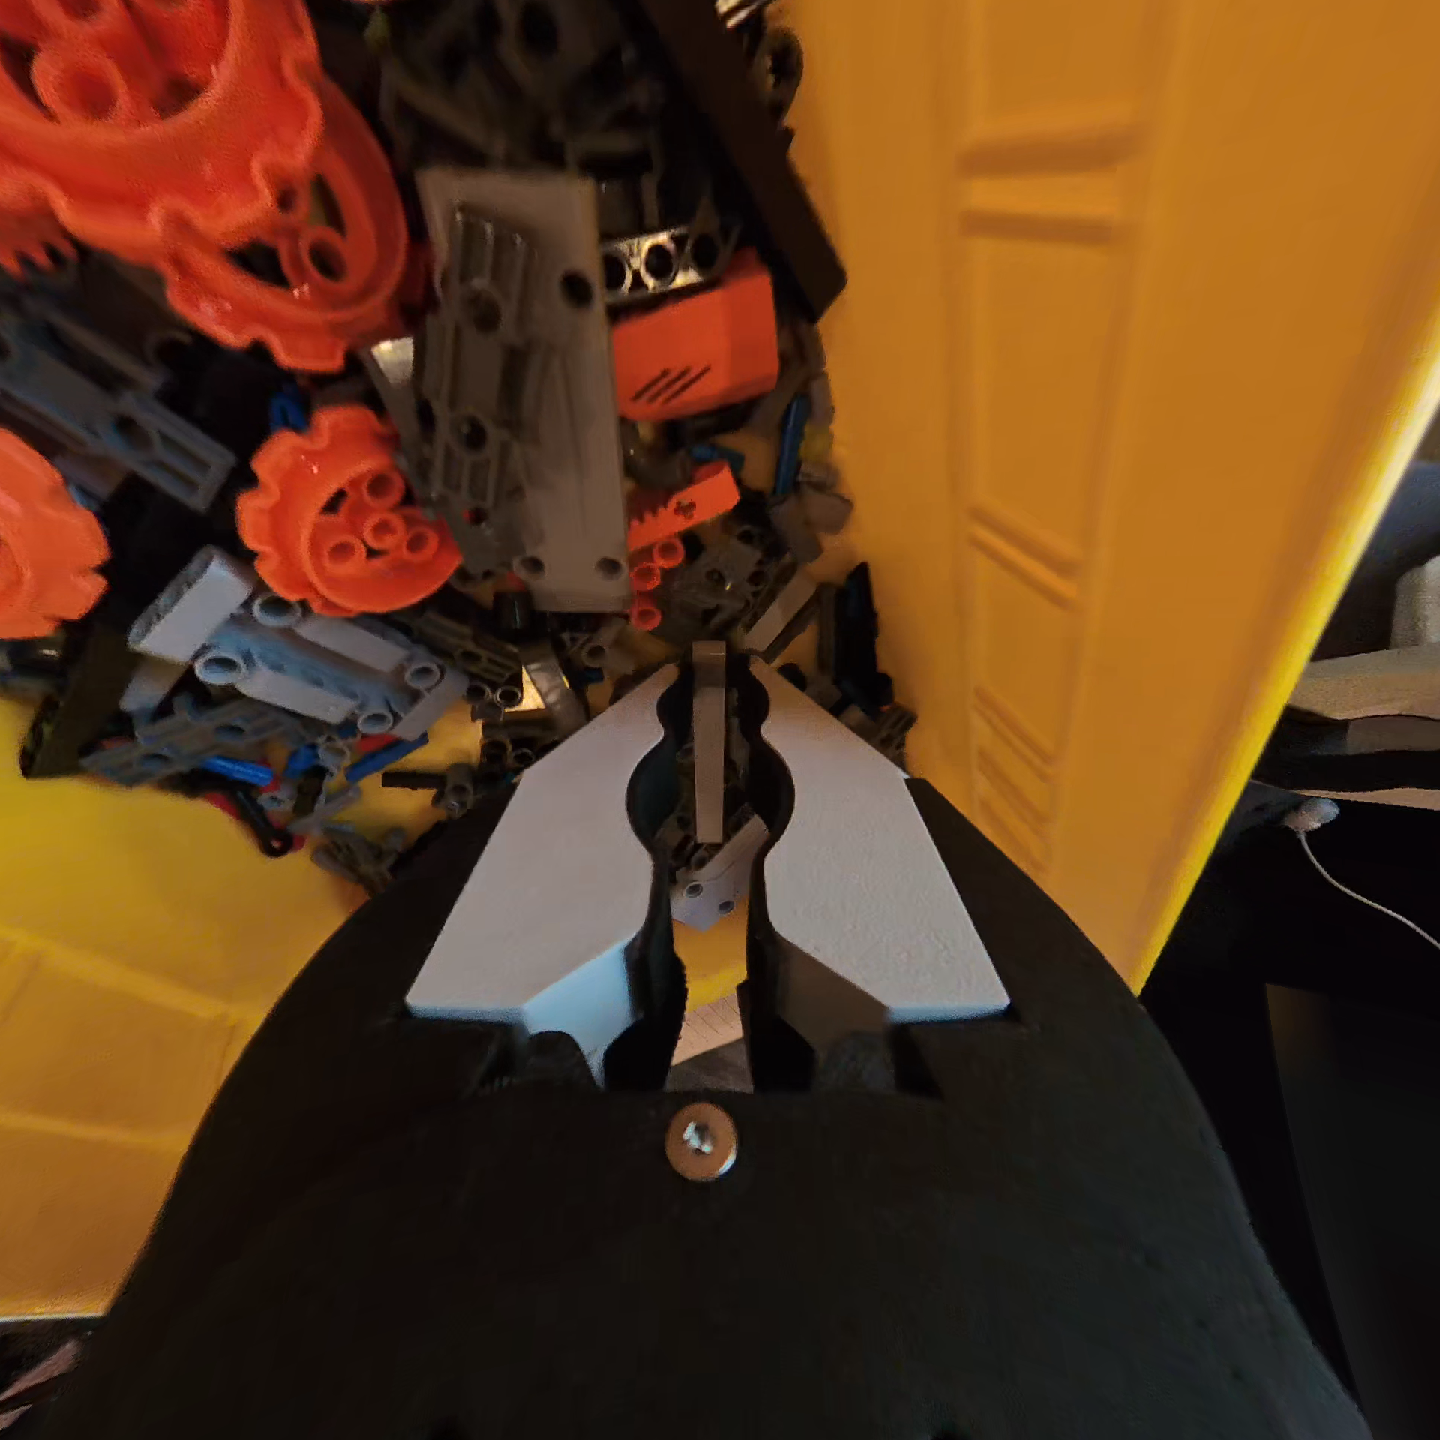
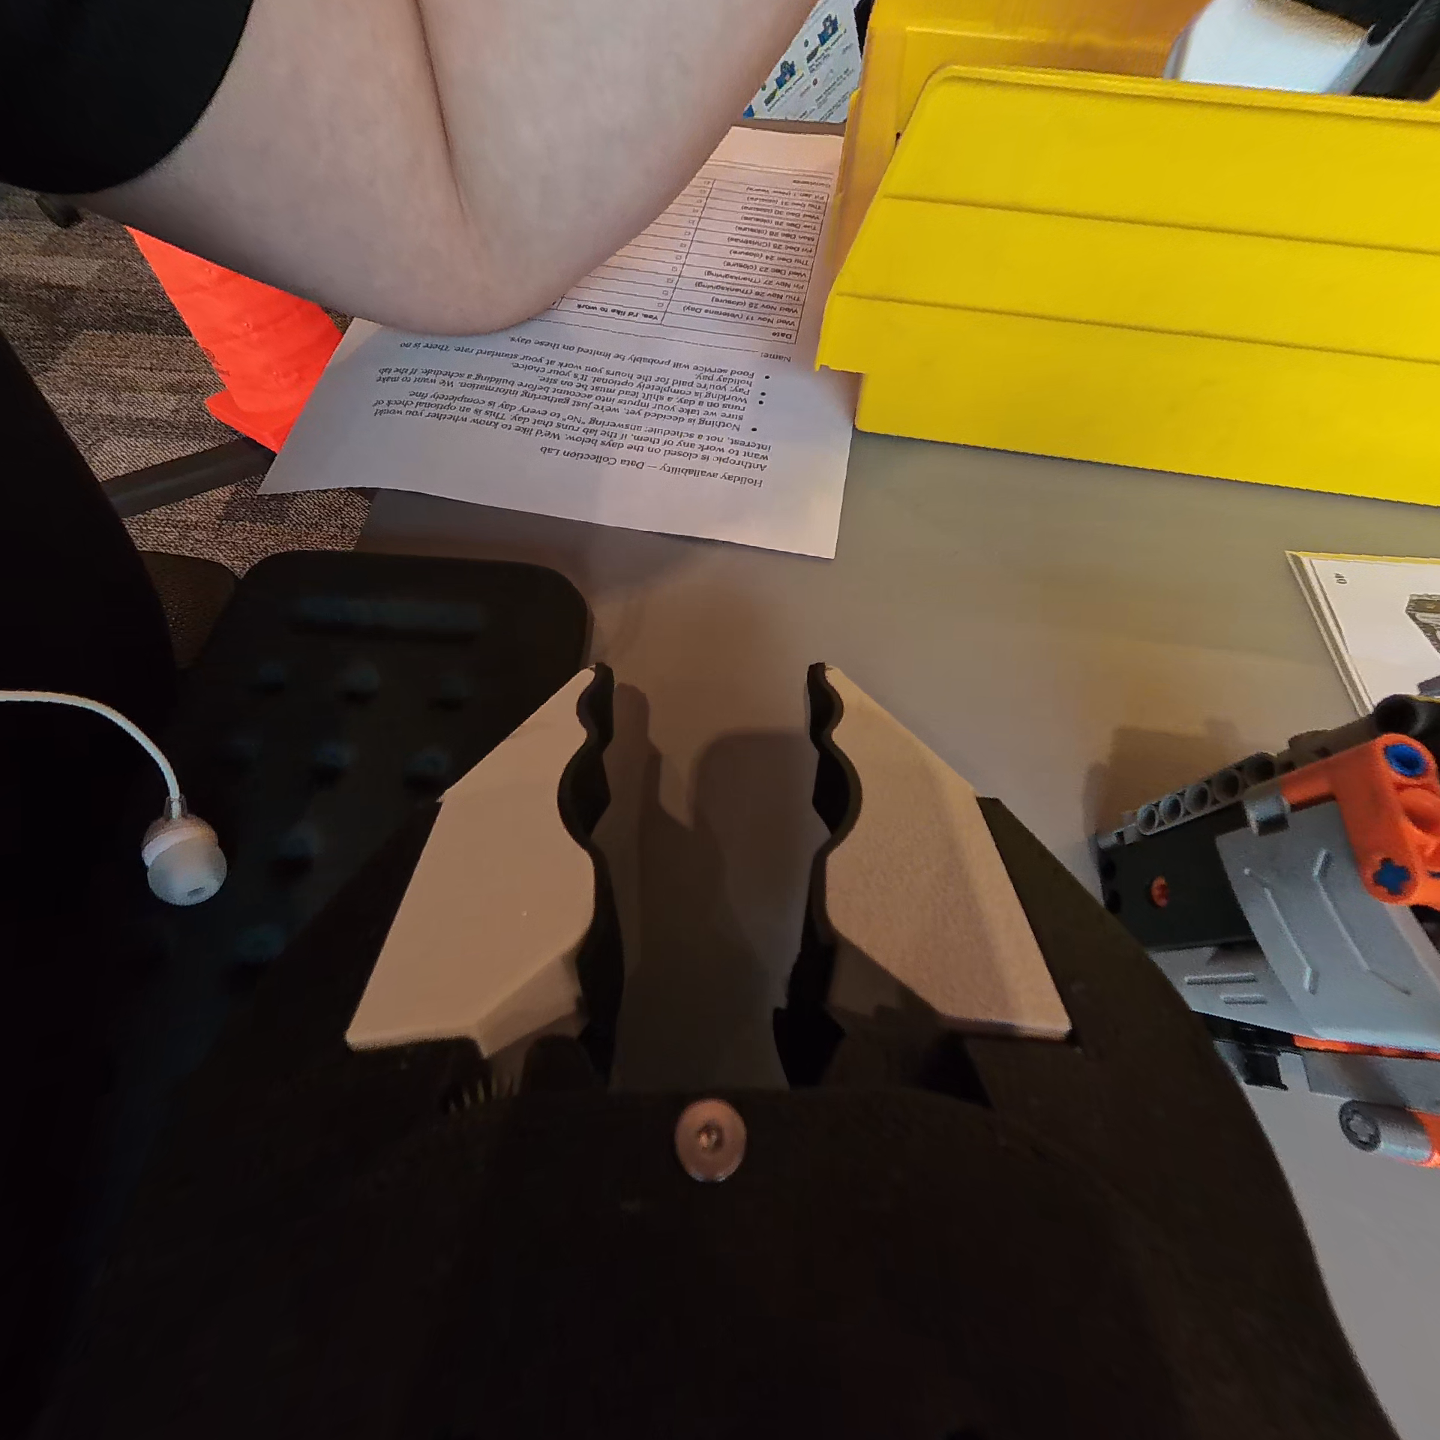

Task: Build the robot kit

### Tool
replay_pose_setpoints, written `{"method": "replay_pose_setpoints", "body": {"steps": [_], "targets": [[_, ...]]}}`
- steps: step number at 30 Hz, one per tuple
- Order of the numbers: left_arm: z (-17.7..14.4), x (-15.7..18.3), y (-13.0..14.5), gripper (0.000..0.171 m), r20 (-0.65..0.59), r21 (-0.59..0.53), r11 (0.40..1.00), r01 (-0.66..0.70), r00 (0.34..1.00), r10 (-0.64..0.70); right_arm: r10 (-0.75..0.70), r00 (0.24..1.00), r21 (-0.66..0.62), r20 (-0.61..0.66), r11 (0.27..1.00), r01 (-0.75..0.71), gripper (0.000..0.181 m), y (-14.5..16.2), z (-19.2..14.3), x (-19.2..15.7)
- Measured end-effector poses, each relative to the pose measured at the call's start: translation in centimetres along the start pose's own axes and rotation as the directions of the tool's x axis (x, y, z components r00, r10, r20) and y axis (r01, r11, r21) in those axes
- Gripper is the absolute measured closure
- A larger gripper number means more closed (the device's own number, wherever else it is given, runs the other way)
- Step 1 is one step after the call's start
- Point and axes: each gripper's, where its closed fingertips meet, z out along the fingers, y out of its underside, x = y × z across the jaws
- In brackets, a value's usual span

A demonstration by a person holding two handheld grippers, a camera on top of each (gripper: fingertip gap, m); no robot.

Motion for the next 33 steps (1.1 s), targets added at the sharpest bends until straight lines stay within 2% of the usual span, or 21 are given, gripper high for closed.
{"method": "replay_pose_setpoints", "body": {"steps": [3,5,8,9,10,11,14,17,22,25,28,31,33], "targets": [[-0.5,0.3,-1.5,0.163,-0.003,0.064,0.998,-0.029,1.000,0.029,-0.001,1.000,-0.002,0.001,1.000,0.002,0.132,0.0,0.0,0.0],[-2.0,0.2,-3.8,0.163,0.012,0.195,0.980,-0.033,0.999,0.031,-0.002,1.000,-0.004,0.002,1.000,0.002,0.132,0.1,0.0,0.0],[-5.4,0.6,-6.8,0.161,-0.015,0.427,0.904,-0.005,1.000,0.013,-0.003,1.000,-0.005,0.001,1.000,0.003,0.132,0.1,0.0,0.0],[-5.8,0.7,-6.6,0.144,-0.037,0.443,0.897,0.017,0.999,-0.001,-0.003,1.000,-0.006,0.001,1.000,0.003,0.132,0.1,0.0,0.0],[-5.6,0.6,-5.8,0.124,-0.047,0.416,0.908,0.042,0.999,-0.024,-0.003,1.000,-0.007,0.002,1.000,0.003,0.132,0.1,0.0,0.0],[-5.1,0.1,-4.6,0.116,-0.033,0.363,0.930,0.063,0.998,-0.055,-0.003,1.000,-0.007,0.002,1.000,0.003,0.132,0.1,0.0,0.0],[-3.2,-2.7,-0.2,0.116,0.083,0.181,0.971,0.158,0.981,-0.176,-0.004,1.000,-0.010,0.002,1.000,0.004,0.132,0.1,0.1,0.0],[-1.8,-4.0,3.1,0.117,0.087,0.052,0.953,0.299,0.949,-0.302,-0.005,1.000,-0.013,0.002,1.000,0.005,0.131,0.2,0.1,-0.1],[-0.3,-6.0,6.0,0.113,0.116,-0.063,0.906,0.418,0.905,-0.409,-0.008,1.000,-0.017,0.005,1.000,0.008,0.131,0.2,0.1,-0.1],[0.2,-6.3,6.5,0.107,0.104,-0.086,0.892,0.443,0.895,-0.434,-0.008,1.000,-0.018,0.006,1.000,0.008,0.131,0.3,0.1,-0.1],[0.4,-6.3,6.6,0.109,0.129,-0.112,0.901,0.420,0.905,-0.406,-0.010,1.000,-0.021,0.007,1.000,0.010,0.131,0.3,0.1,-0.2],[0.4,-7.0,6.6,0.130,0.204,-0.138,0.921,0.365,0.920,-0.334,-0.015,1.000,-0.026,0.007,1.000,0.015,0.131,0.4,0.2,-0.2],[0.3,-7.2,6.7,0.137,0.225,-0.150,0.922,0.356,0.921,-0.319,-0.016,1.000,-0.028,0.008,0.999,0.016,0.131,0.4,0.2,-0.2]]}}
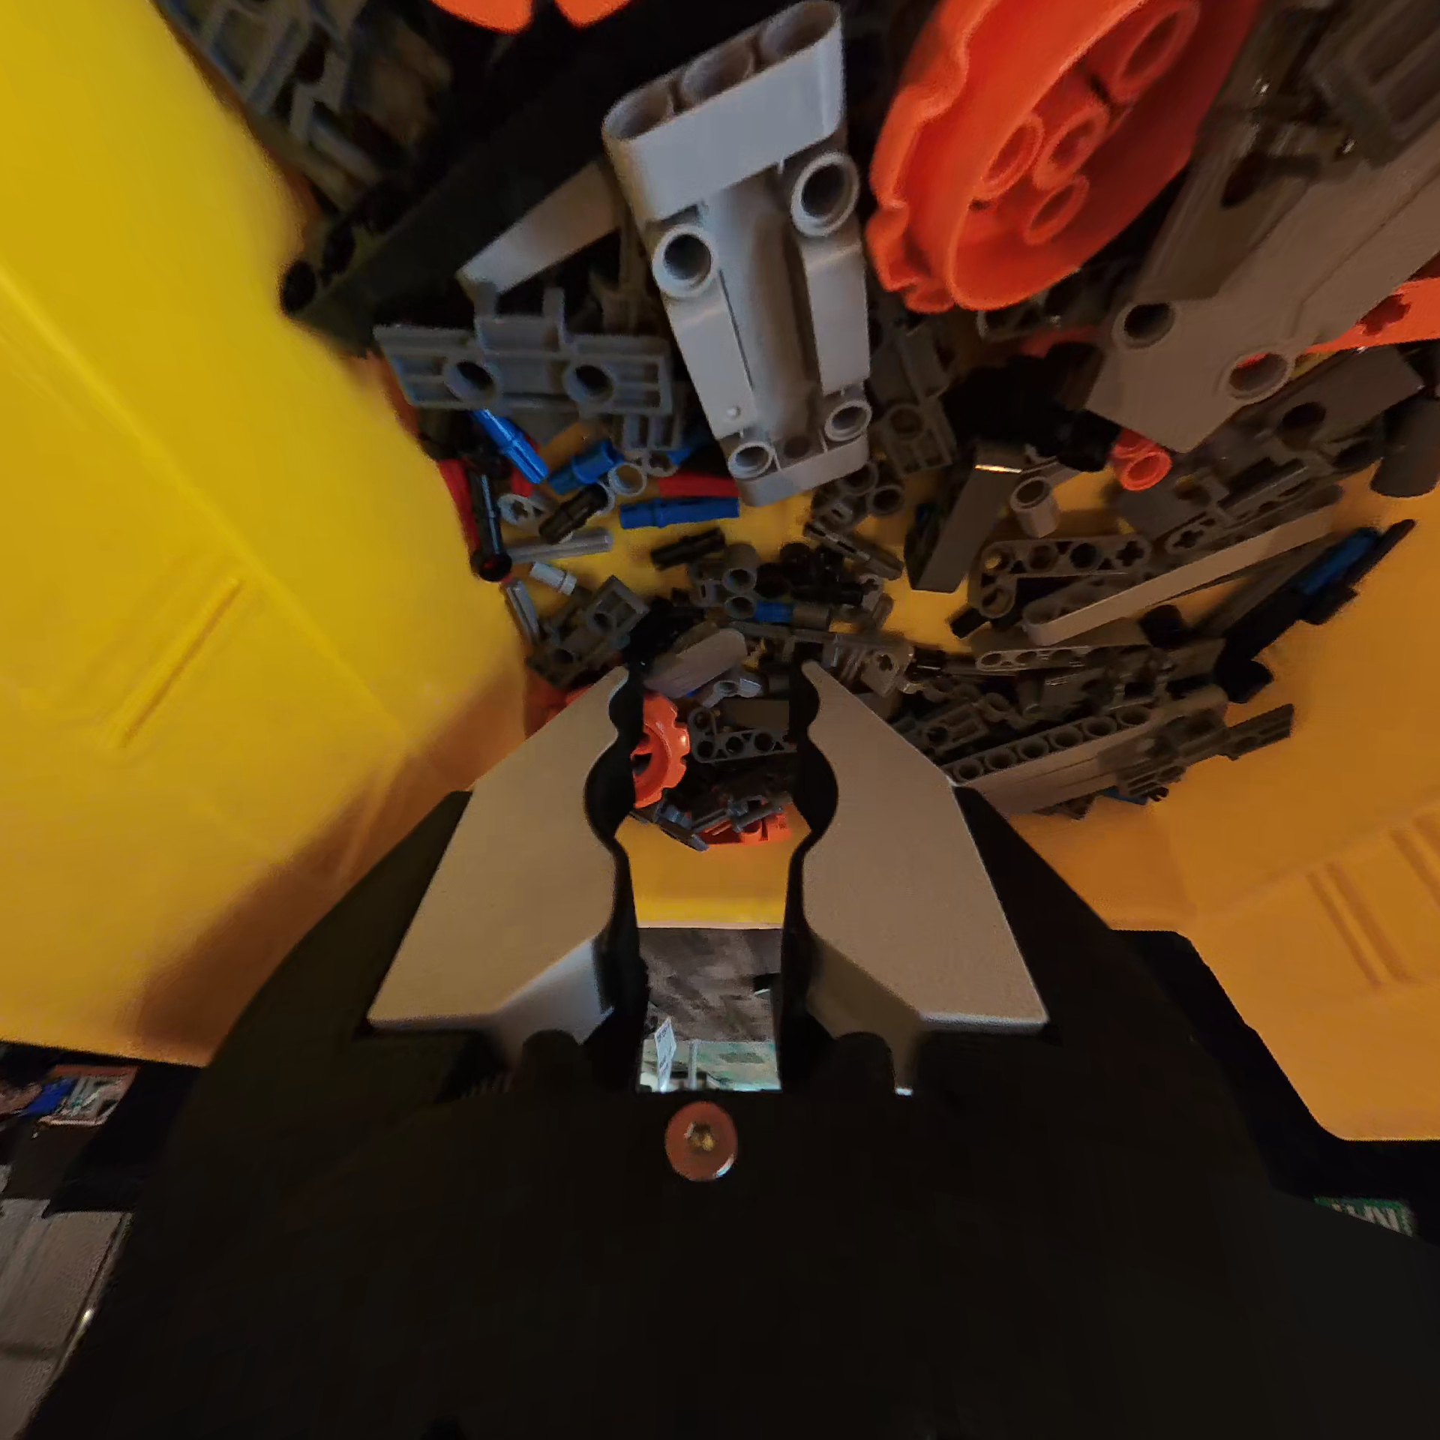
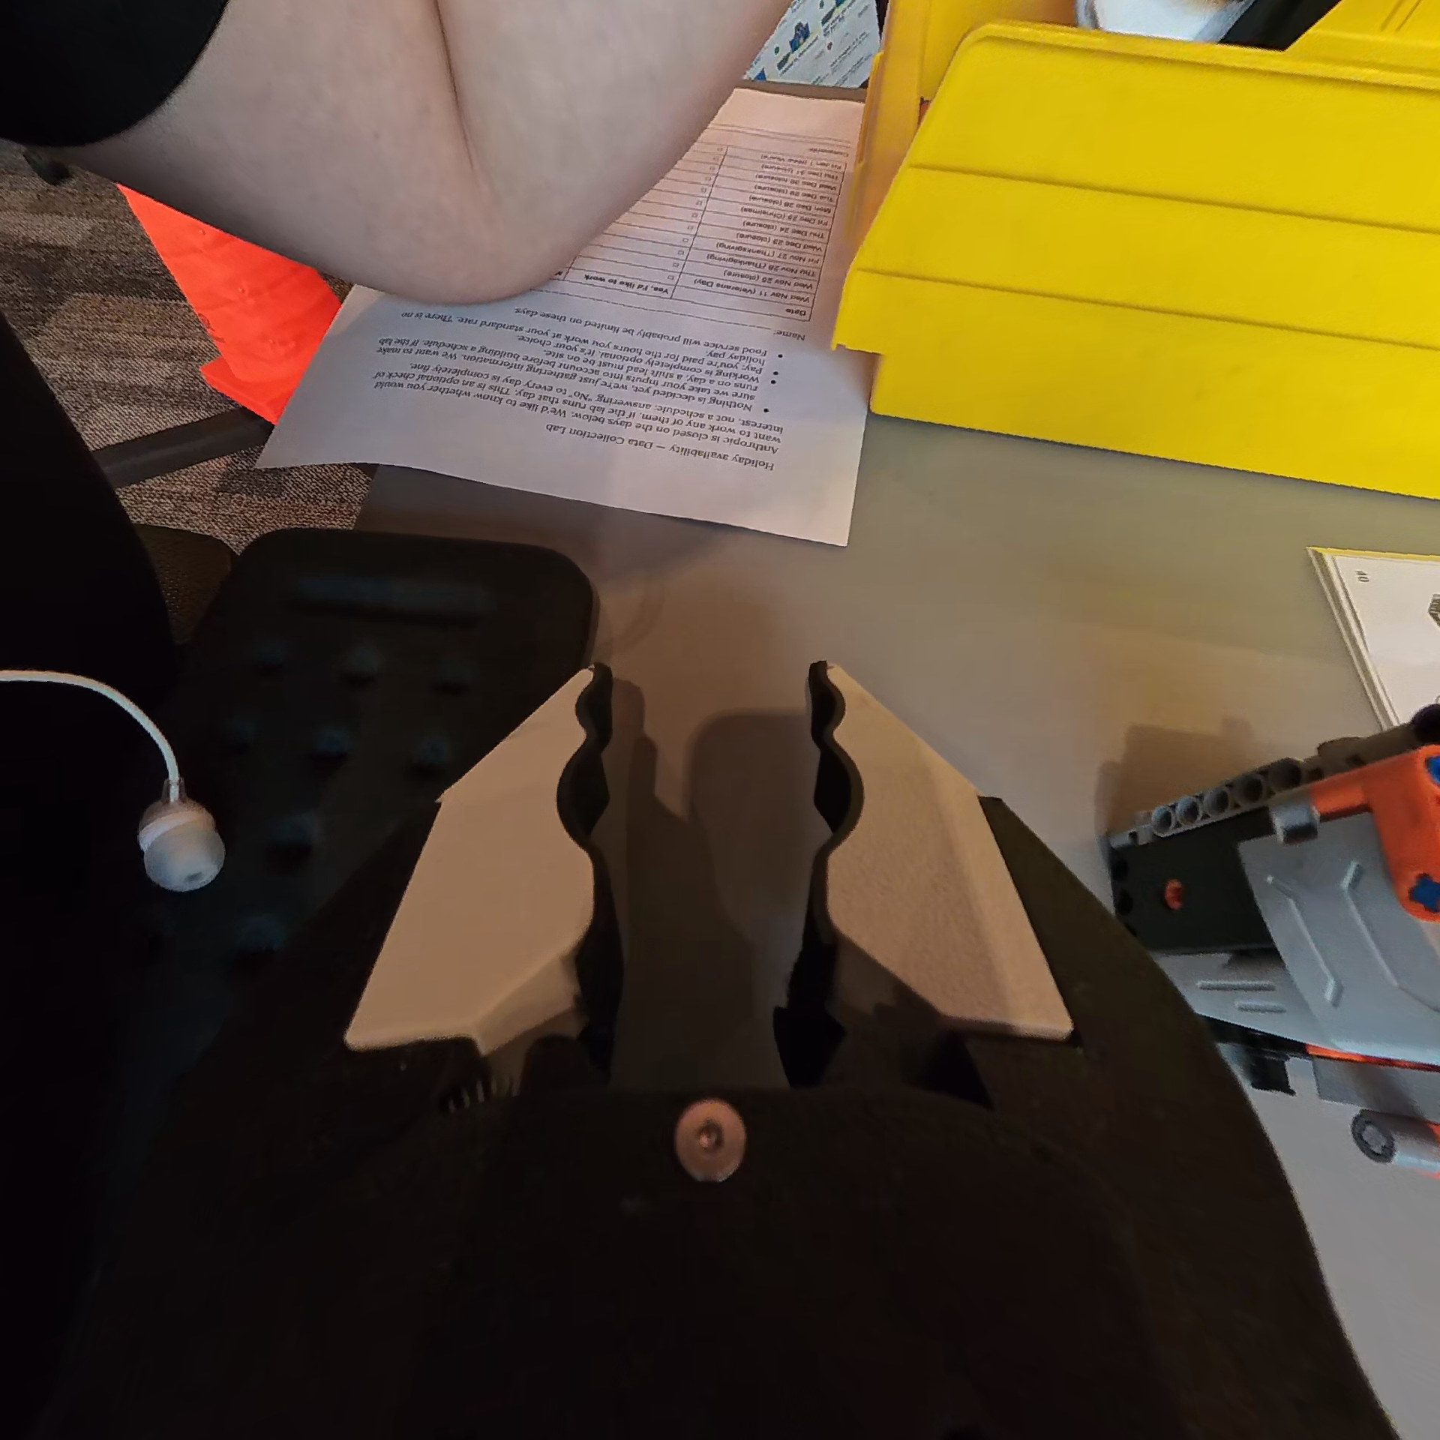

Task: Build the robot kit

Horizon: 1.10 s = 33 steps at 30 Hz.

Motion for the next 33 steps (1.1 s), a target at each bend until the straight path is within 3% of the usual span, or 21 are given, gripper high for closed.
{"method": "replay_pose_setpoints", "body": {"steps": [2,4,10,14,17,19,22,33], "targets": [[-0.1,-0.2,-0.1,0.143,0.013,0.008,1.000,-0.013,1.000,0.013,0.000,1.000,-0.001,0.000,1.000,0.000,0.131,0.0,0.0,0.0],[-0.4,0.2,-0.7,0.161,-0.008,0.047,0.998,-0.033,0.999,0.033,0.000,1.000,-0.001,0.001,1.000,0.000,0.131,0.0,0.0,0.0],[-1.7,3.4,-1.9,0.161,-0.053,0.132,0.976,-0.171,0.982,0.179,-0.002,1.000,-0.003,0.002,1.000,0.002,0.131,0.0,0.0,0.0],[-3.6,5.3,-3.6,0.161,-0.063,0.253,0.939,-0.233,0.965,0.256,-0.004,1.000,-0.004,0.002,1.000,0.004,0.131,0.1,0.1,-0.1],[-5.4,6.1,-5.2,0.160,-0.070,0.375,0.903,-0.207,0.966,0.250,-0.006,1.000,-0.009,0.003,1.000,0.006,0.131,0.1,0.1,-0.1],[-4.1,6.4,-3.5,0.112,-0.083,0.294,0.929,-0.224,0.963,0.258,-0.007,1.000,-0.011,0.004,1.000,0.007,0.131,0.2,0.1,-0.1],[-1.5,5.3,-1.0,0.090,0.034,0.092,0.933,-0.349,0.937,0.347,-0.007,1.000,-0.012,0.003,1.000,0.007,0.131,0.2,0.1,-0.1],[-2.6,3.8,-4.4,0.106,0.127,0.181,0.939,-0.291,0.954,0.271,-0.020,1.000,-0.020,0.006,1.000,0.020,0.131,0.3,0.2,-0.3]]}}
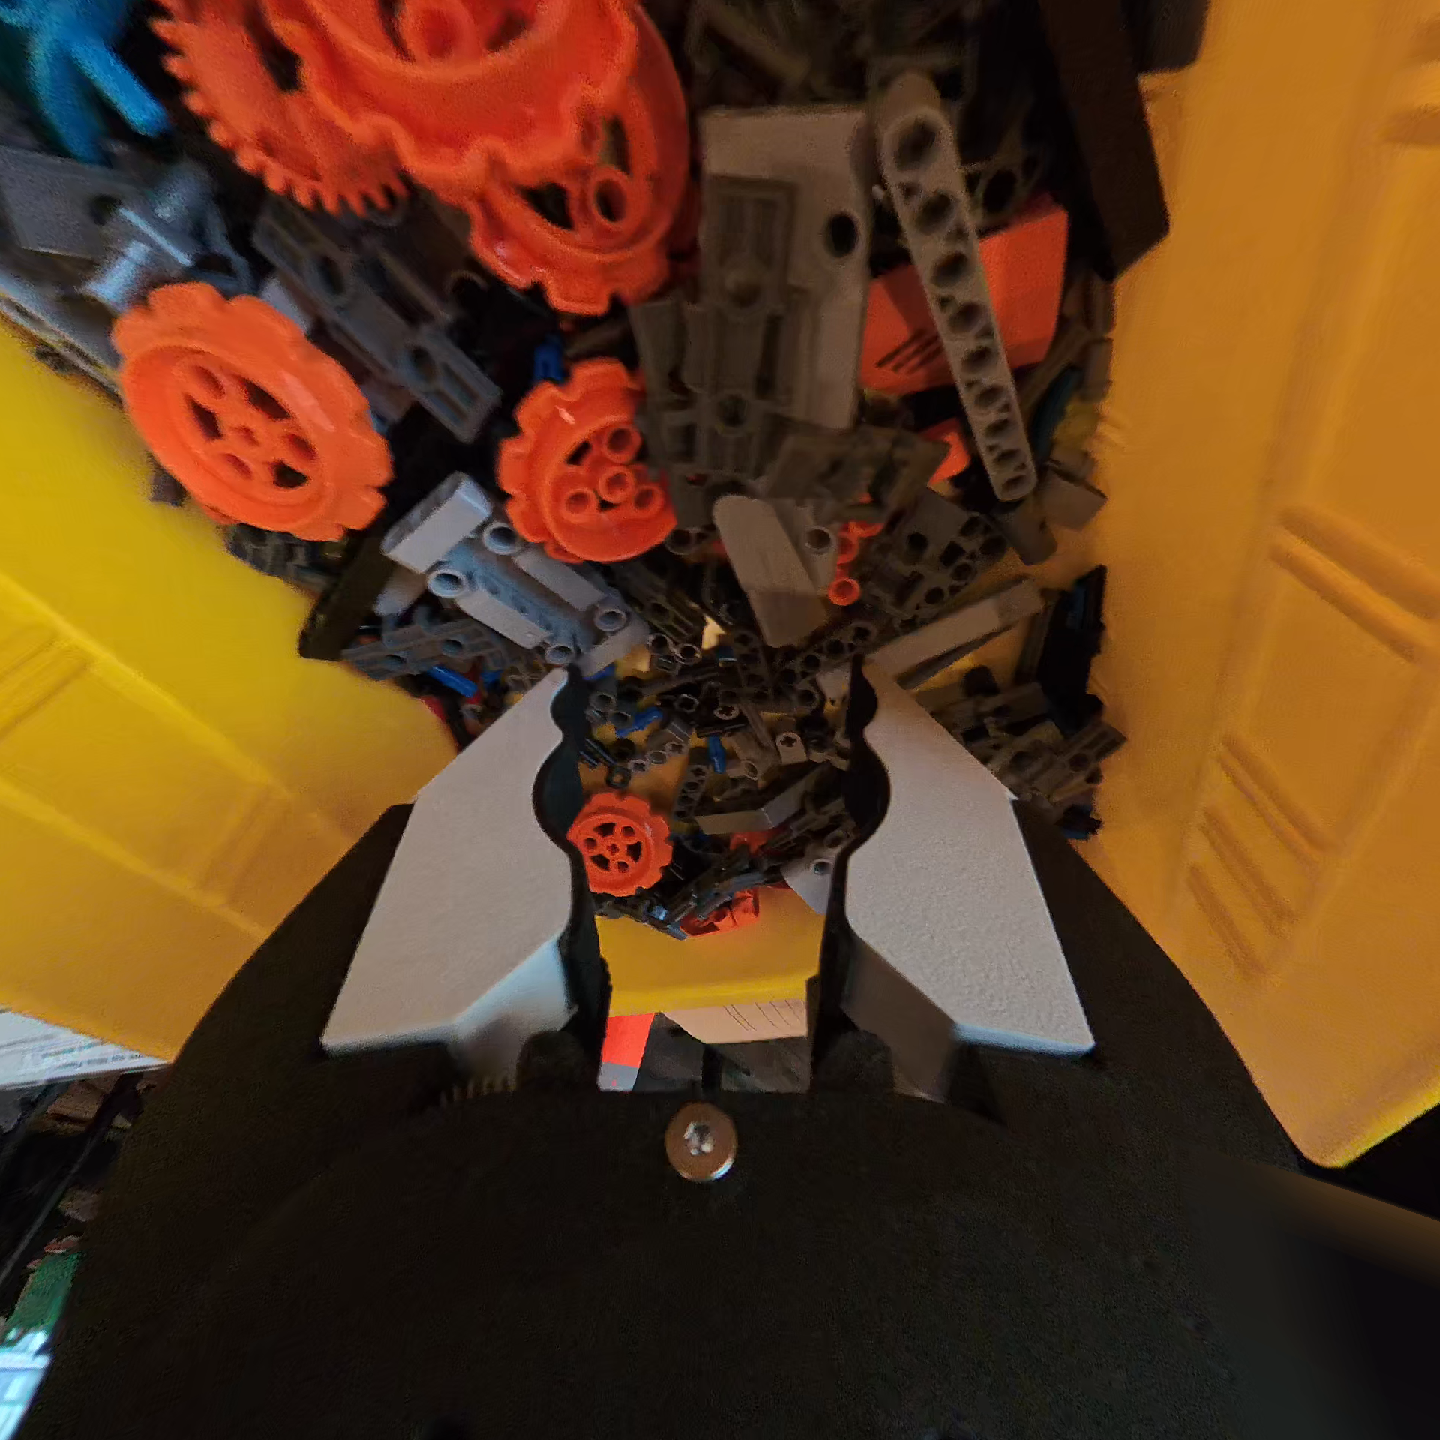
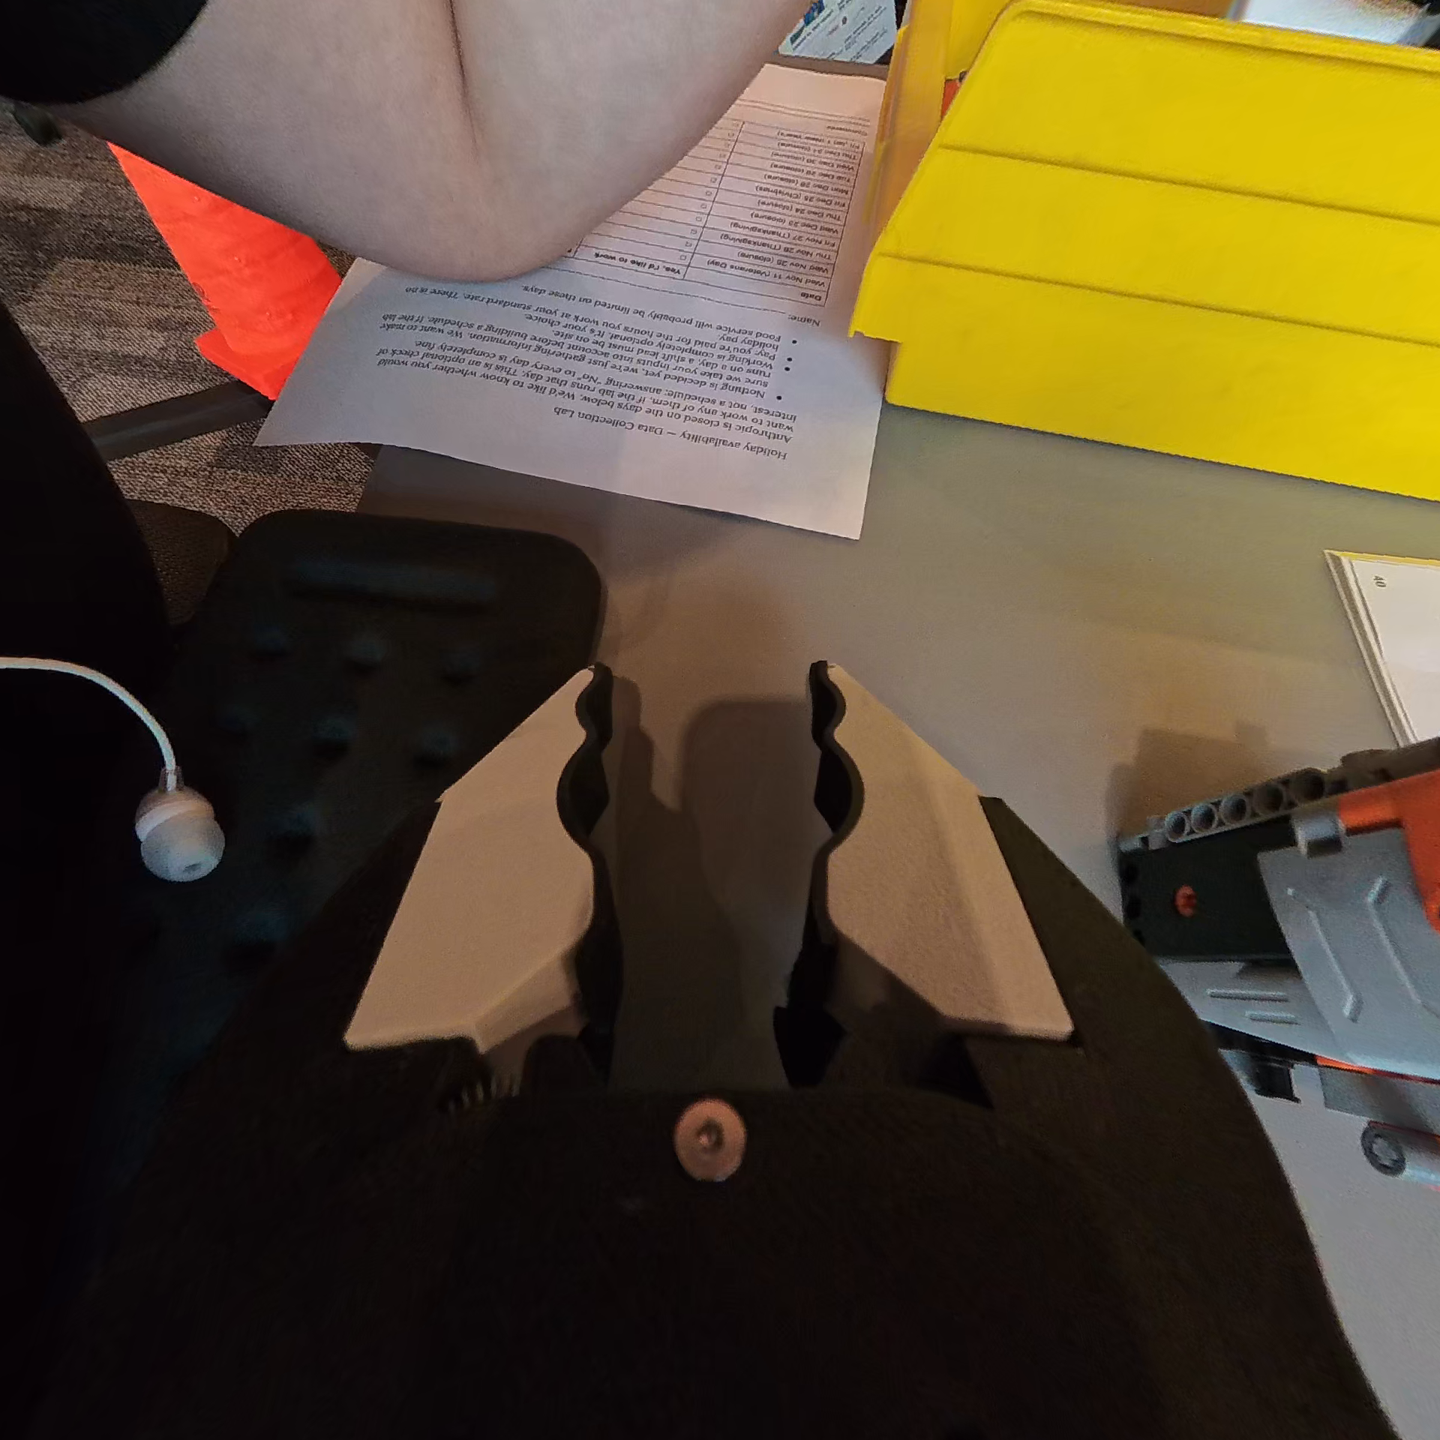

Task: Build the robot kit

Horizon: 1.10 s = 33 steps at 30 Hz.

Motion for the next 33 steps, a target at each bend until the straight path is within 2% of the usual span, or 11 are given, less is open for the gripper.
{"method": "replay_pose_setpoints", "body": {"steps": [4,9,12,33], "targets": [[0.1,-0.3,-0.3,0.113,0.003,0.005,1.000,0.021,1.000,-0.021,-0.005,1.000,-0.007,0.001,1.000,0.005,0.131,0.1,0.0,0.0],[-0.4,0.3,1.0,0.119,0.002,-0.021,1.000,0.013,1.000,-0.013,-0.009,1.000,-0.011,0.001,1.000,0.009,0.131,0.2,0.1,-0.1],[-1.3,1.0,0.8,0.140,-0.012,0.027,1.000,-0.002,1.000,0.002,-0.018,1.000,-0.020,-0.002,1.000,0.018,0.131,0.2,0.1,-0.1],[-1.8,1.3,2.2,0.139,0.011,-0.007,1.000,-0.013,1.000,0.013,-0.086,0.996,-0.083,-0.036,0.993,0.083,0.131,1.1,0.2,0.0]]}}
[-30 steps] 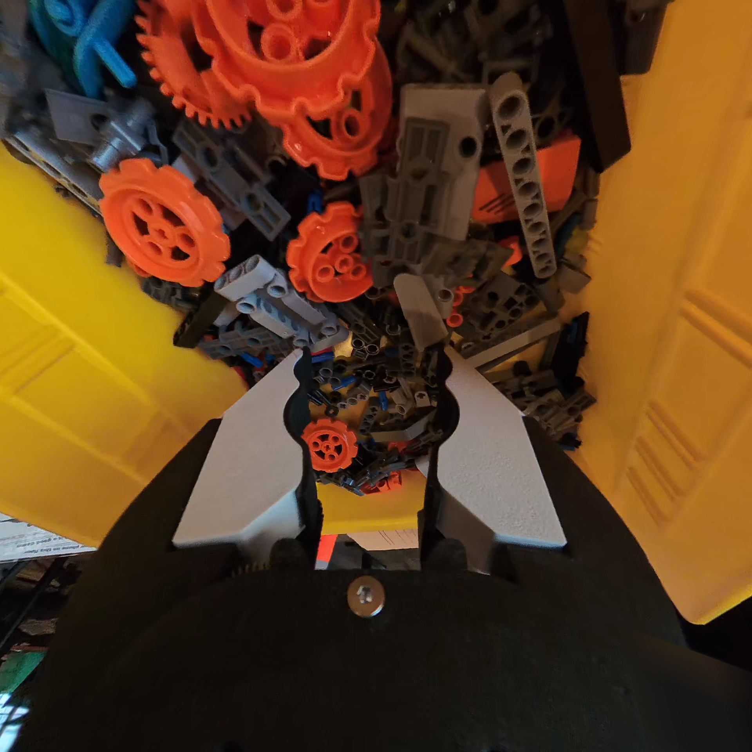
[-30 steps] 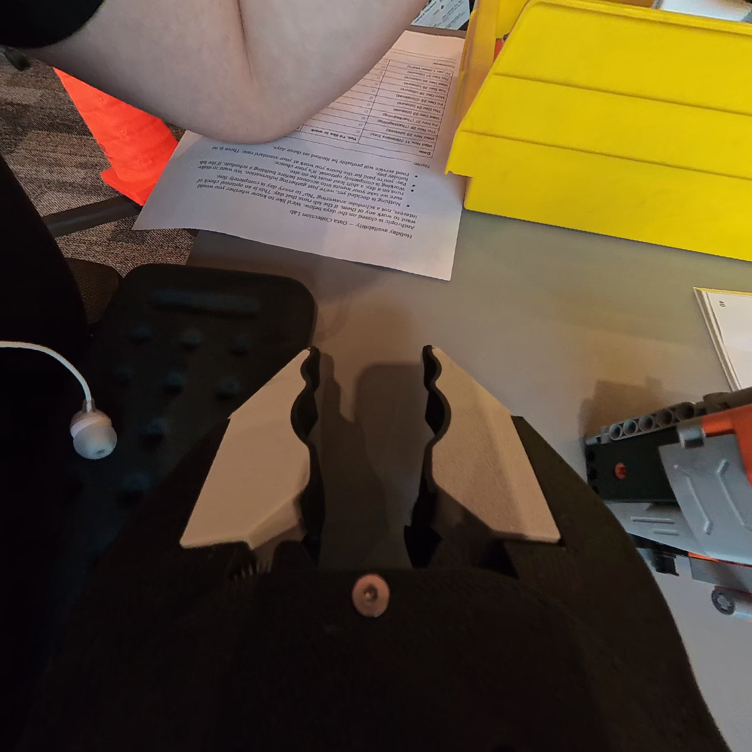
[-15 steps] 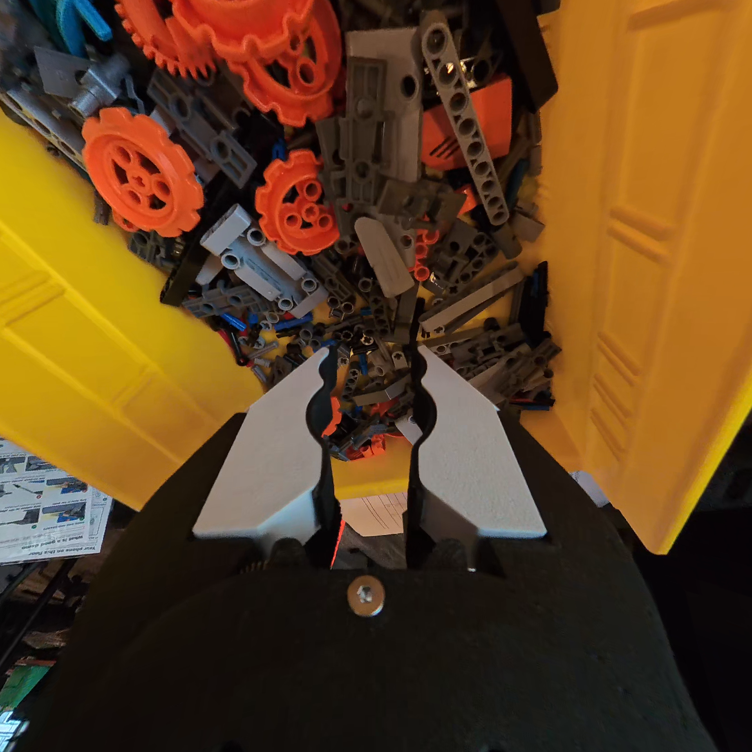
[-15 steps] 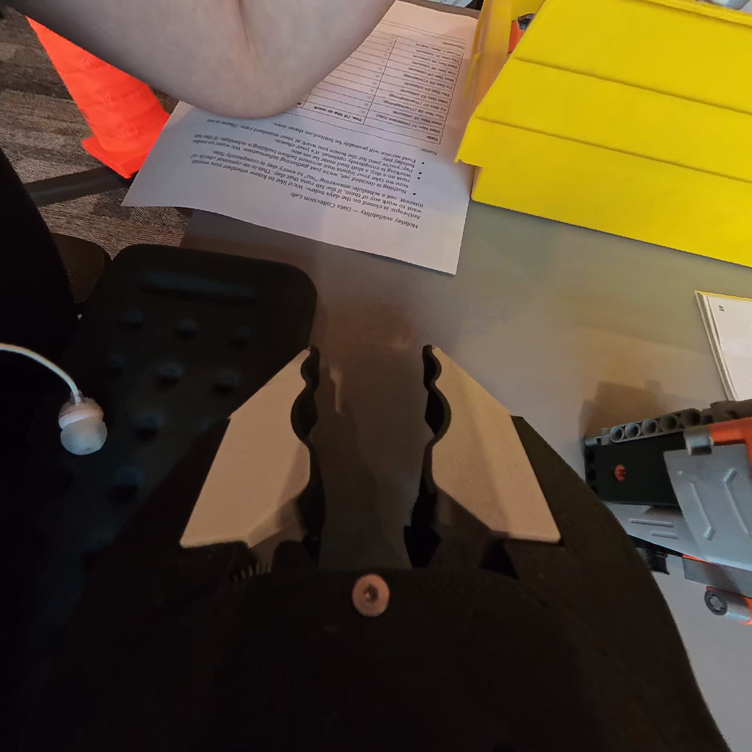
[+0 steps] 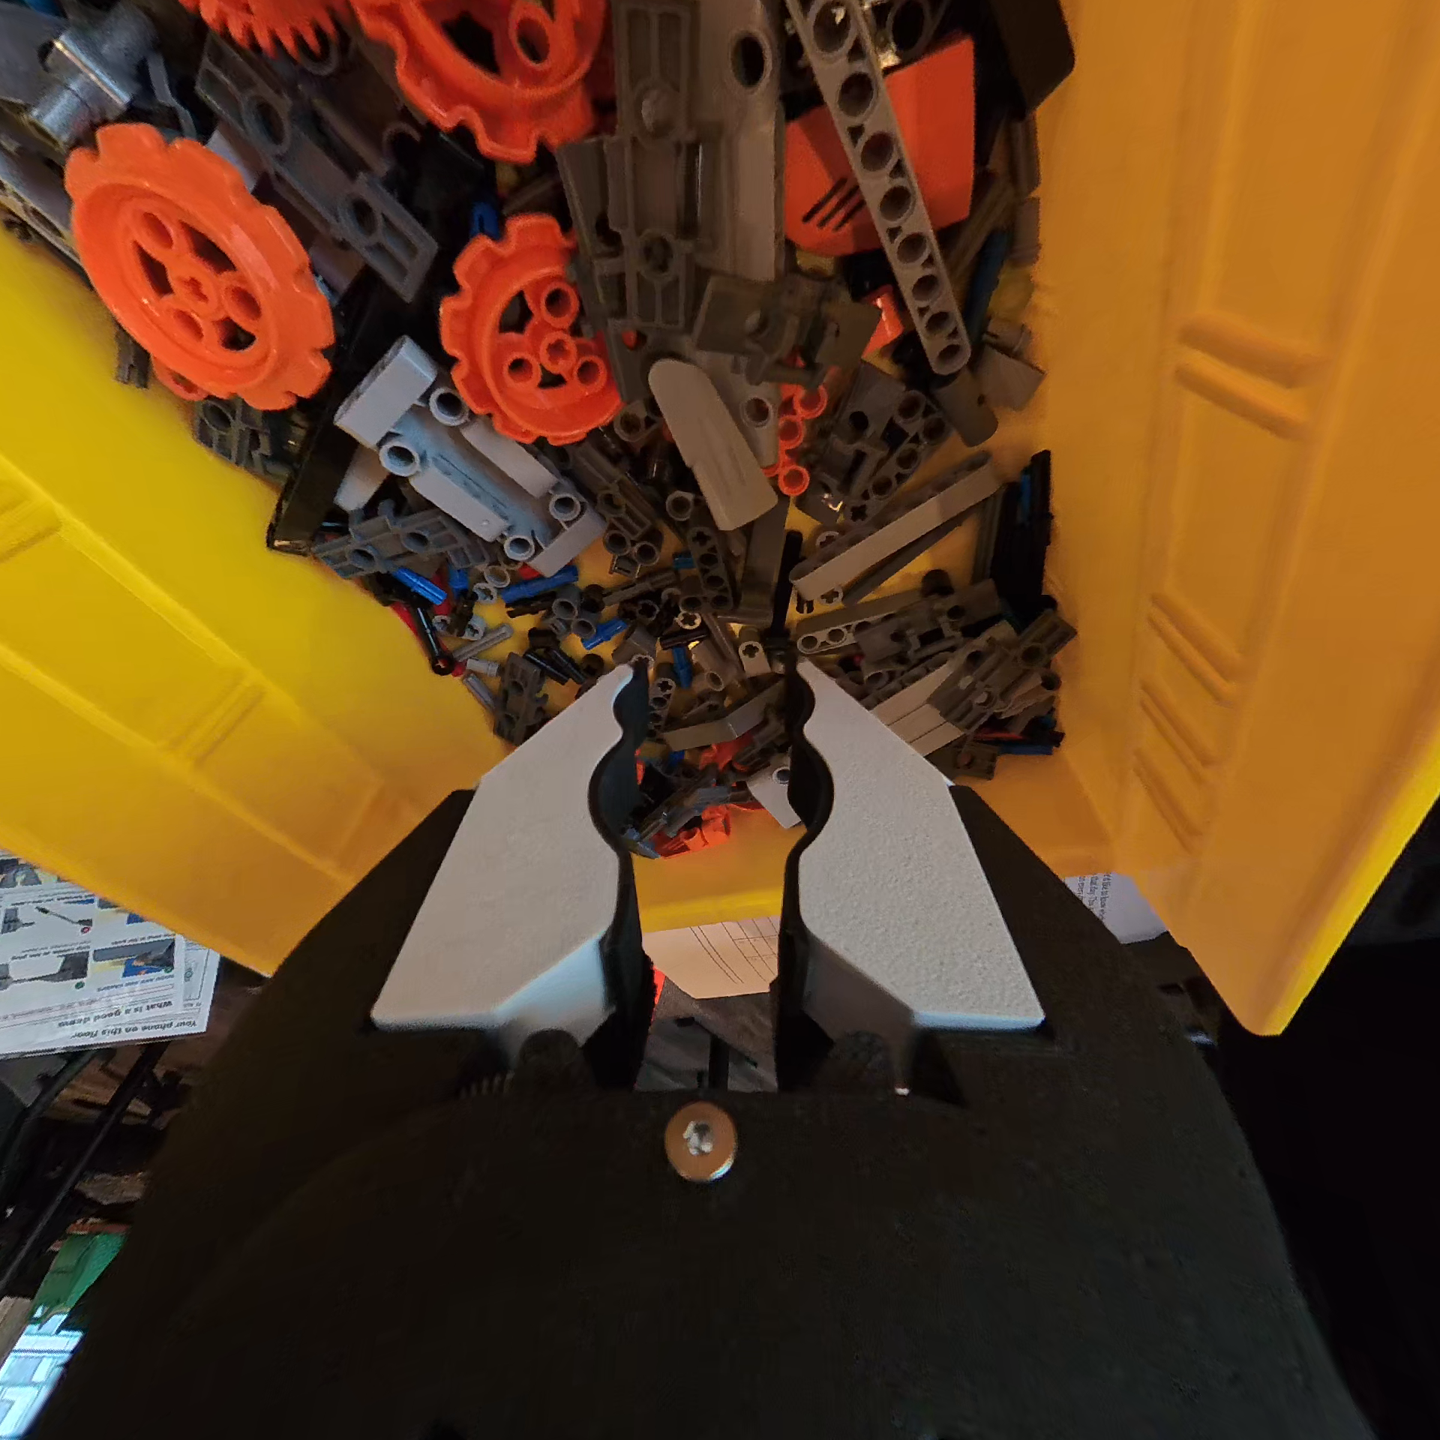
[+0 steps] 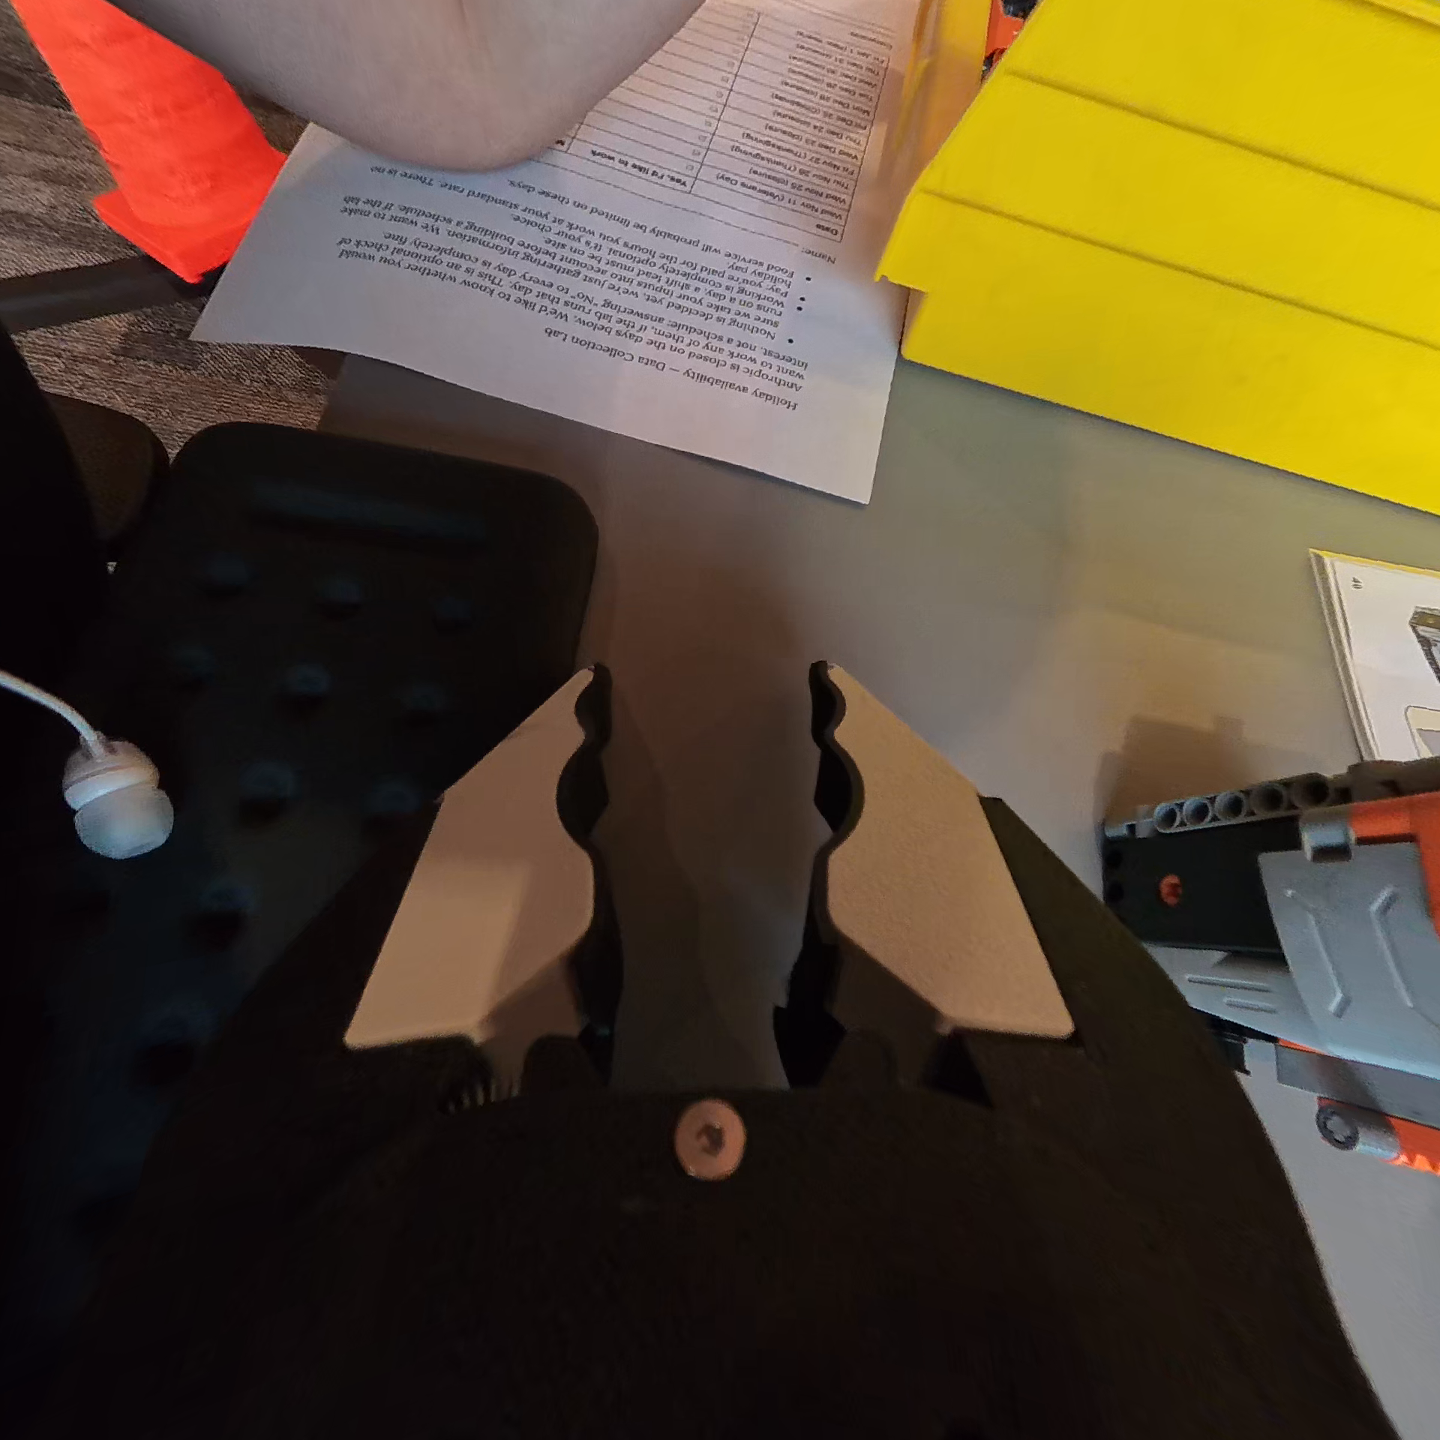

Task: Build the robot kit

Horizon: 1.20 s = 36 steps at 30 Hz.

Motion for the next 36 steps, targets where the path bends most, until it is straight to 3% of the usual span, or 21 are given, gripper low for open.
{"method": "replay_pose_setpoints", "body": {"steps": [10,17,25,29,32,36], "targets": [[0.0,0.3,-0.2,0.139,0.028,-0.011,1.000,-0.001,1.000,0.001,0.193,0.981,0.005,-0.020,0.981,-0.193,0.128,0.4,-0.4,1.6],[0.4,0.1,-0.1,0.139,0.046,-0.044,0.999,0.016,0.999,-0.014,0.449,0.883,0.164,0.133,0.869,-0.467,0.133,-1.8,-2.3,2.3],[0.6,0.2,-0.1,0.139,0.045,-0.057,0.998,0.017,0.999,-0.014,0.445,0.883,0.144,0.152,0.873,-0.465,0.133,-1.6,-2.2,1.8],[0.4,0.3,0.6,0.141,-0.030,-0.032,0.999,0.029,0.999,-0.030,0.456,0.876,0.142,0.156,0.868,-0.476,0.133,-1.5,-2.2,1.9],[-0.7,-1.0,1.6,0.138,-0.087,0.047,0.994,0.097,0.992,-0.093,0.463,0.876,0.145,0.133,0.866,-0.479,0.131,-1.2,-2.1,2.4],[-4.5,-3.3,0.7,0.146,-0.194,0.315,0.920,0.232,0.965,-0.176,0.469,0.872,0.165,0.143,0.857,-0.488,0.131,-1.4,-2.1,2.6]]}}
